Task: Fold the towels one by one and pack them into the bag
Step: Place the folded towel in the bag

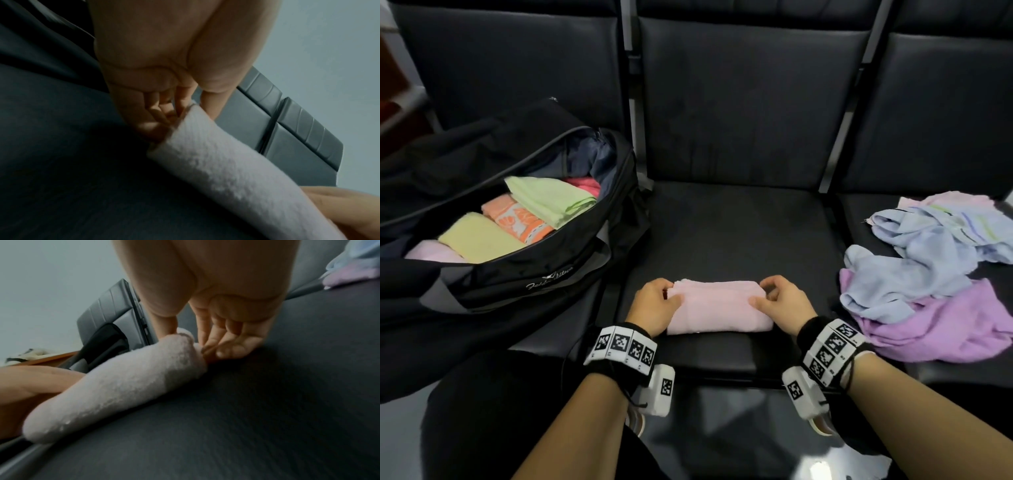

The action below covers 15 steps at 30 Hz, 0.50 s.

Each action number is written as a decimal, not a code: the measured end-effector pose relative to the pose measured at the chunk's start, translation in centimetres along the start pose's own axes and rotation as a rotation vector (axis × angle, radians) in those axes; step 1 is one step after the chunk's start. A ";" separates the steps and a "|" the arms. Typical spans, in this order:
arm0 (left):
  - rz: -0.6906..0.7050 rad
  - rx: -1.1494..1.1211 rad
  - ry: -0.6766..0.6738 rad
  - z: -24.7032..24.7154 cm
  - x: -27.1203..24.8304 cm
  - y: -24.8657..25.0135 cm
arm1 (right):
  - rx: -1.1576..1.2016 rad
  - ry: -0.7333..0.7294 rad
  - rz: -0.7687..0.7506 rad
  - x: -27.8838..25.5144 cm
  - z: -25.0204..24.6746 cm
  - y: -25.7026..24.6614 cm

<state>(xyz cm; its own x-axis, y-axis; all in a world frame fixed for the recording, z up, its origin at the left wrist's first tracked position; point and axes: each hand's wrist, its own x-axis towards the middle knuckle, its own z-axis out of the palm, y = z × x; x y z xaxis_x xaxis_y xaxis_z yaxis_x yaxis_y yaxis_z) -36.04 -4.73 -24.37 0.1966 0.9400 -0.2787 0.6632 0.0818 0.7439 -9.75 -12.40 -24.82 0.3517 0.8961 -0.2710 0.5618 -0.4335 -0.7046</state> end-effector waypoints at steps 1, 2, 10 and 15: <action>-0.019 0.014 0.017 0.2 -0.1 -0.1 | 0.001 -0.012 0.032 0.1 0.3 0.3; -0.035 0.021 0.029 0.4 -0.2 0.0 | 0.001 -0.027 0.045 0.2 0.4 0.6; -0.080 -0.023 -0.013 0.7 -0.2 0.0 | 0.090 -0.139 0.006 0.5 0.3 0.6; -0.110 0.035 -0.049 0.1 -0.4 0.4 | 0.158 -0.129 -0.084 -0.6 -0.8 -0.8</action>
<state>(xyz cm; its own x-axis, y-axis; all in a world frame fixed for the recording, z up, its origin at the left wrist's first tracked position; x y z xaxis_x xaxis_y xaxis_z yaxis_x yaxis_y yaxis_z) -35.79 -5.09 -24.03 0.1561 0.9087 -0.3872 0.7075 0.1707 0.6858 -9.77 -12.72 -23.57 0.2043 0.9377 -0.2811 0.4569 -0.3453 -0.8198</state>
